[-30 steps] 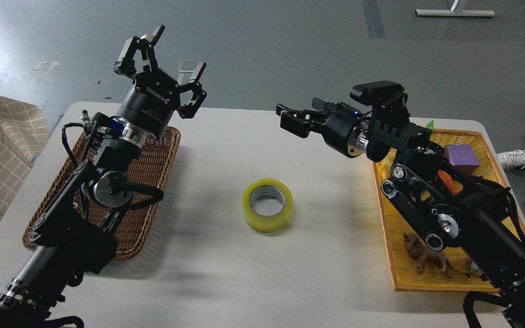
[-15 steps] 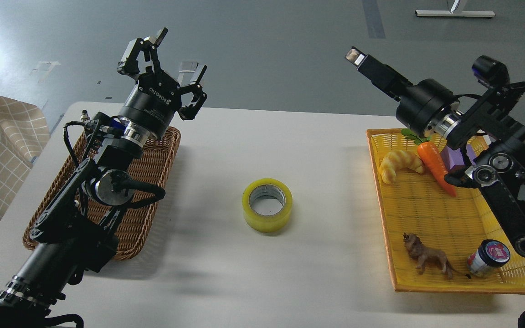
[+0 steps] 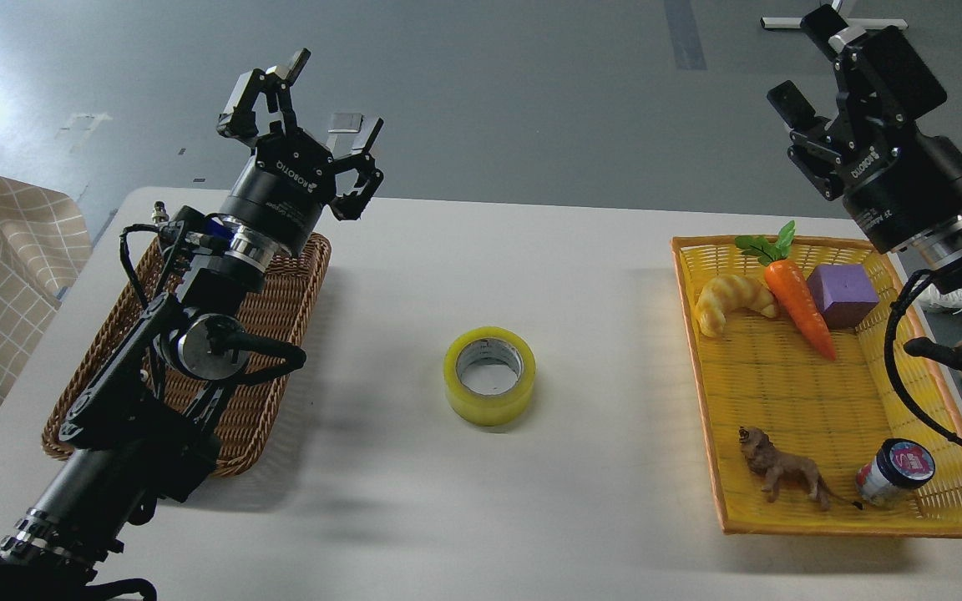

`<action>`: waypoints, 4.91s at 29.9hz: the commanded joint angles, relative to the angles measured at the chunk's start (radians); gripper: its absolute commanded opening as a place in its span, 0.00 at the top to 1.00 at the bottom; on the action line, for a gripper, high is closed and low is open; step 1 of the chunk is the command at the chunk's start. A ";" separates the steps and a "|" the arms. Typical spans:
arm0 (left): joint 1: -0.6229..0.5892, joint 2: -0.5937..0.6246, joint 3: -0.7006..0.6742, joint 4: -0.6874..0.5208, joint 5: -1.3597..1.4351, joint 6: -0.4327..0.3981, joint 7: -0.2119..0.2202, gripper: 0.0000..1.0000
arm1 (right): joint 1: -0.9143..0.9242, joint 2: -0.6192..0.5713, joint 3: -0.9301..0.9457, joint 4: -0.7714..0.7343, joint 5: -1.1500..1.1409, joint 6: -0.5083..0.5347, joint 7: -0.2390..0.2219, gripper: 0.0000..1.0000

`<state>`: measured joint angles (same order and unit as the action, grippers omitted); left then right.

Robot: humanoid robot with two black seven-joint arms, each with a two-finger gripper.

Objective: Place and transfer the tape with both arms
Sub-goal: 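Withdraw the right gripper back above the yellow tray, then swing the left gripper down toward the tape roll, then insert the left gripper into the tape roll and close it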

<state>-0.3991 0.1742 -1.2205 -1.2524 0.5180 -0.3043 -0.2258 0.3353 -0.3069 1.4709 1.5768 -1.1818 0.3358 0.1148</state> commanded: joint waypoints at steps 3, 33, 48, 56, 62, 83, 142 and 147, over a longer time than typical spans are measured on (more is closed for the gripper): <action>0.003 -0.001 -0.017 0.001 -0.004 -0.149 -0.012 0.02 | -0.019 0.044 0.042 0.012 0.060 -0.003 0.011 0.00; 0.020 -0.010 -0.027 -0.090 0.050 -0.076 -0.105 0.02 | -0.013 0.262 0.043 0.071 0.119 0.012 0.011 0.00; -0.007 -0.002 0.005 -0.142 0.409 0.137 -0.096 0.02 | 0.025 0.304 0.048 0.065 0.119 0.000 -0.004 0.00; -0.073 0.019 0.110 -0.211 0.736 0.218 -0.096 0.02 | 0.025 0.302 0.049 0.048 0.119 0.000 0.002 0.00; -0.096 0.033 0.199 -0.213 0.991 0.223 0.009 0.02 | 0.019 0.301 0.061 0.048 0.119 -0.001 0.003 0.00; -0.026 -0.007 0.345 -0.012 1.661 0.241 0.275 0.02 | 0.024 0.304 0.092 0.051 0.119 -0.001 0.005 0.00; 0.019 0.097 0.542 -0.019 1.664 0.177 0.257 0.02 | -0.033 0.275 0.082 0.063 0.117 0.008 -0.003 0.00; 0.022 0.094 0.542 -0.016 1.664 0.165 0.255 0.02 | -0.042 0.275 0.082 0.065 0.117 0.009 -0.003 0.00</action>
<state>-0.3808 0.2704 -0.6781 -1.2707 2.1817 -0.1319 0.0293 0.2969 -0.0322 1.5523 1.6412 -1.0646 0.3447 0.1125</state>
